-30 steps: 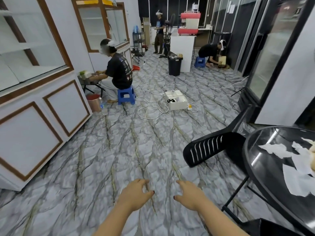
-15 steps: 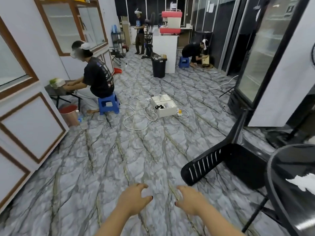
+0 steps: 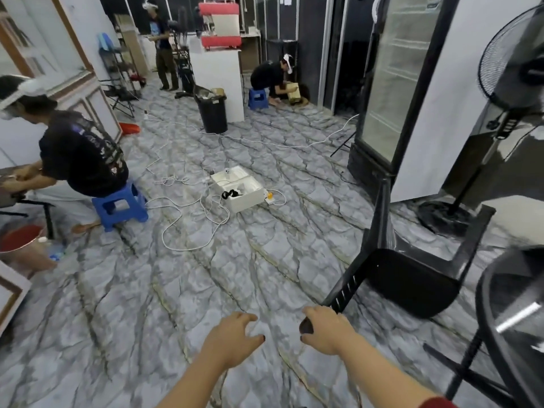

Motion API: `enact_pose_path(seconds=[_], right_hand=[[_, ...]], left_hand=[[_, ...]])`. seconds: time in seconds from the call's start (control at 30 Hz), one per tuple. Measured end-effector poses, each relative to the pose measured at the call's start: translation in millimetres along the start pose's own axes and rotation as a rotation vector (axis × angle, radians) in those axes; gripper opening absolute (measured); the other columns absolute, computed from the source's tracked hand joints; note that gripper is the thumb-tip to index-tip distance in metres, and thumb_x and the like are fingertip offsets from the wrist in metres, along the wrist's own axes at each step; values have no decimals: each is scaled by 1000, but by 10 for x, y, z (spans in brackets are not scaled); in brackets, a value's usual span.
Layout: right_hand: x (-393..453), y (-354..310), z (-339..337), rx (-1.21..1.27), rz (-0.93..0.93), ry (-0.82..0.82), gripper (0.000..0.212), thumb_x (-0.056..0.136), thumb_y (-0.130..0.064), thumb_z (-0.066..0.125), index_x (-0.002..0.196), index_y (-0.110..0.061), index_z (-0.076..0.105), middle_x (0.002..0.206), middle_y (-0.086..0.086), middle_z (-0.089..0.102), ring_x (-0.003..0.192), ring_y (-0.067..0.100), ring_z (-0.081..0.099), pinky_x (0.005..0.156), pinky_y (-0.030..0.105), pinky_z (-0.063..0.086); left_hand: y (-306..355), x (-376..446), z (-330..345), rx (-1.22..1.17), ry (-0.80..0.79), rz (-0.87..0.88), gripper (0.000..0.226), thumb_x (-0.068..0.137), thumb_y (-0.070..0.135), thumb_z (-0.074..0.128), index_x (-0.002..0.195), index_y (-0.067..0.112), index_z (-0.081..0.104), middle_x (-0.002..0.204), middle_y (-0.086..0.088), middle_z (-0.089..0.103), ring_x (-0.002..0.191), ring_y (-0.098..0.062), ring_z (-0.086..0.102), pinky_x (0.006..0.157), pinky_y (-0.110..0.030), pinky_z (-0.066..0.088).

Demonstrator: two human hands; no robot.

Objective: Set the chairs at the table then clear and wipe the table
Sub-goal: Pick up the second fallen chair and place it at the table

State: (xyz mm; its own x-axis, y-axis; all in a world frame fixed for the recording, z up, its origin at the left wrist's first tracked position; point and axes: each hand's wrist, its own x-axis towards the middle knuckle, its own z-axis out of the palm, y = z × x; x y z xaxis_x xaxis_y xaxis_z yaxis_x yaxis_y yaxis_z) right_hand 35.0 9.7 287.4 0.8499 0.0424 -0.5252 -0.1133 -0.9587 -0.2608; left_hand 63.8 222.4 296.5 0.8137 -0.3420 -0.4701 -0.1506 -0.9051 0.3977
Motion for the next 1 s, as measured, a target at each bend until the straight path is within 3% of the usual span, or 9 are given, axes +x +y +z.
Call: enact_pose_path(seconds=[0.47,0.73,1.0], right_hand=[[1804,234,-1210,72,-35,-2,61,88,-43,48,141,-22,28,145,6,35,131,26,33,105,39,31],[2647,399,-1770,120,98,41,63,90,-43,45,145,-23,22,150,6,30,137,27,27,112,44,25],[3369,470,-2386,238,322,144,56,90,-41,46,140,-19,32,144,8,39,131,29,36,106,42,33]], left_hand=[[169,1896,-1116,37,47,14,57,87,52,48,138,27,37,145,3,37,129,-16,39,103,-32,37],[240,3044,-1681,56,-20,116,56,88,50,49,138,27,37,147,2,34,134,-18,32,105,-32,33],[439,4317,-2548,188,-95,341,56,88,48,50,137,26,38,146,1,36,132,-18,36,105,-32,34]])
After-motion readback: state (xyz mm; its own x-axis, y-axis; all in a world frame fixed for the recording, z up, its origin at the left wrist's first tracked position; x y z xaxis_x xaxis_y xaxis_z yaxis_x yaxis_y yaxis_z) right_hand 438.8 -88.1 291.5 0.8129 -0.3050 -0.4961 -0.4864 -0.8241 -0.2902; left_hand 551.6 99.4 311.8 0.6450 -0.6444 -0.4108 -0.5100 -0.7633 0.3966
